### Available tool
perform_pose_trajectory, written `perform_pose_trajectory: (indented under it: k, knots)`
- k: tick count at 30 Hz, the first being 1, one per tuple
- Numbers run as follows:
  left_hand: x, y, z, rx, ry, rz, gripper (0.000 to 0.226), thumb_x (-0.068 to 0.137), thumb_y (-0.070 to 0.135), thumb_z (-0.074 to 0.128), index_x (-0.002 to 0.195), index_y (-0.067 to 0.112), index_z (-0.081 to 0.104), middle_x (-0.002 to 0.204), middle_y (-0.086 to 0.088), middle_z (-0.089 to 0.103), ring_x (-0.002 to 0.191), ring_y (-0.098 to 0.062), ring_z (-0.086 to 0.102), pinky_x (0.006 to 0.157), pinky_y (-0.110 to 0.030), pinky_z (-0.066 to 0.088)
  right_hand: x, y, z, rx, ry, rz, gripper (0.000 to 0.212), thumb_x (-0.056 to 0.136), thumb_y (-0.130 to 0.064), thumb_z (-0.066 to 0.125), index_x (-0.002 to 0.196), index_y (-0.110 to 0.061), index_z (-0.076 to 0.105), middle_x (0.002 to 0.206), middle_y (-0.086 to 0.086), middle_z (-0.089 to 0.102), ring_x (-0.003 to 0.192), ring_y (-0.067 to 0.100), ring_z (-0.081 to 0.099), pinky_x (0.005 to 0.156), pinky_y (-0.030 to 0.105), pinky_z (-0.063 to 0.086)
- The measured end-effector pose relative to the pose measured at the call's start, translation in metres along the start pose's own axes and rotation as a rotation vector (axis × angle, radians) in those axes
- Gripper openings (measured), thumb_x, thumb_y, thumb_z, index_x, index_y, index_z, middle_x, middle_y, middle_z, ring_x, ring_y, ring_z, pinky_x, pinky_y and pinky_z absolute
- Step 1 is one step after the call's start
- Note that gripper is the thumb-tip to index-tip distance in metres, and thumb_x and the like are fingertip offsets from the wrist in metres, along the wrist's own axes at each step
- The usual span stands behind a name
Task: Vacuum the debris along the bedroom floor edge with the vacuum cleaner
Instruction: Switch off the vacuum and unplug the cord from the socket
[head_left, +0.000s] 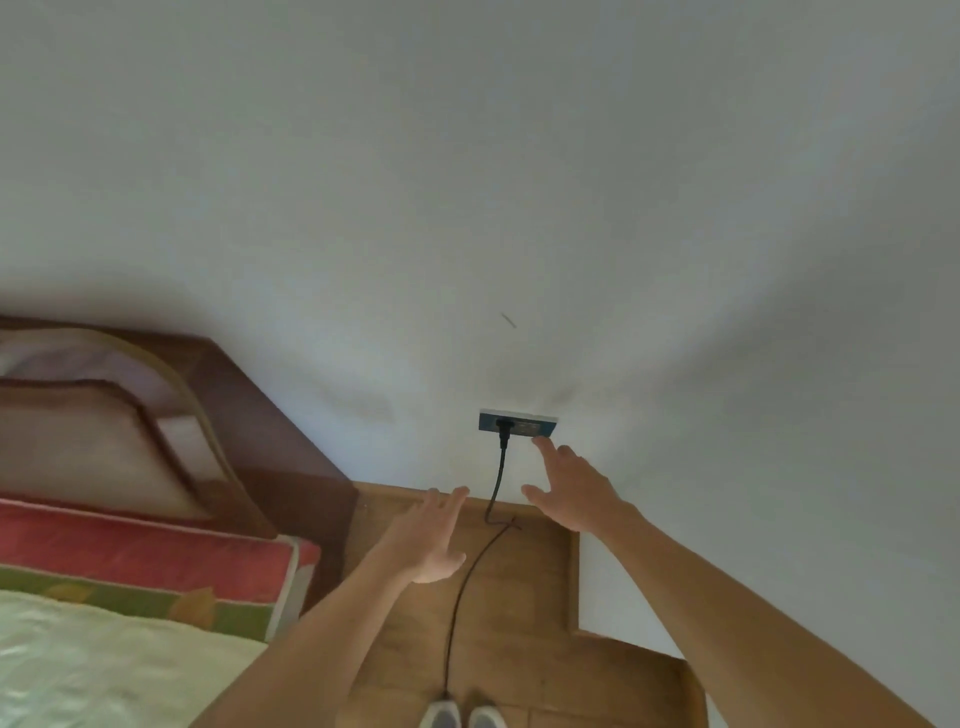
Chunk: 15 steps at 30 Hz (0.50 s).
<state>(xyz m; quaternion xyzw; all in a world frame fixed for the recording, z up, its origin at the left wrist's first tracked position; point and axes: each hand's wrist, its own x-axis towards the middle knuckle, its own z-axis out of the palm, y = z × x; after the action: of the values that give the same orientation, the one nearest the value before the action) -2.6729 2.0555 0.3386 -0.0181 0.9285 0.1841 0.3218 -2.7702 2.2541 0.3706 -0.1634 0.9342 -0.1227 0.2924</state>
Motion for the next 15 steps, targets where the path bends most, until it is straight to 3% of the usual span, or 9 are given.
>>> perform_pose_trajectory:
  k: [5, 8, 11, 15]
  knots:
    - [0.043, -0.002, 0.039, -0.156, 0.032, 0.002, 0.088, 0.092, 0.033, 0.068, 0.157, 0.031, 0.009, 0.153, -0.011, 0.036, 0.124, -0.027, 0.057, 0.102, -0.040, 0.051, 0.033, 0.002, 0.025, 0.127, 0.081, 0.030, 0.064, 0.099, -0.044, 0.050, 0.152, -0.020, 0.023, 0.140, 0.008, 0.046, 0.126, 0.026, 0.049, 0.097, 0.041, 0.046]
    - [0.062, 0.003, 0.060, -0.322, 0.044, -0.027, 0.083, 0.094, 0.029, 0.067, 0.157, 0.030, 0.013, 0.153, -0.009, 0.038, 0.131, -0.028, 0.052, 0.107, -0.040, 0.044, 0.049, -0.003, 0.041, 0.238, 0.177, 0.046, 0.056, 0.099, -0.044, 0.050, 0.147, -0.018, 0.035, 0.128, 0.005, 0.056, 0.119, 0.023, 0.053, 0.093, 0.037, 0.046]
    - [0.077, 0.011, 0.077, -0.473, 0.104, -0.008, 0.069, 0.098, 0.024, 0.061, 0.155, 0.028, 0.022, 0.152, -0.006, 0.040, 0.135, -0.025, 0.047, 0.110, -0.037, 0.040, 0.066, -0.013, 0.057, 0.366, 0.280, 0.098, 0.051, 0.098, -0.046, 0.052, 0.138, -0.015, 0.048, 0.116, 0.003, 0.064, 0.110, 0.021, 0.059, 0.089, 0.034, 0.046]
    - [0.090, 0.009, 0.097, -0.606, 0.253, 0.029, 0.038, 0.101, 0.017, 0.055, 0.138, 0.025, 0.048, 0.133, 0.003, 0.059, 0.122, -0.016, 0.057, 0.106, -0.036, 0.047, 0.084, -0.023, 0.076, 0.542, 0.452, 0.179, 0.041, 0.094, -0.041, 0.061, 0.120, -0.010, 0.056, 0.094, 0.002, 0.069, 0.090, 0.021, 0.063, 0.078, 0.036, 0.051]
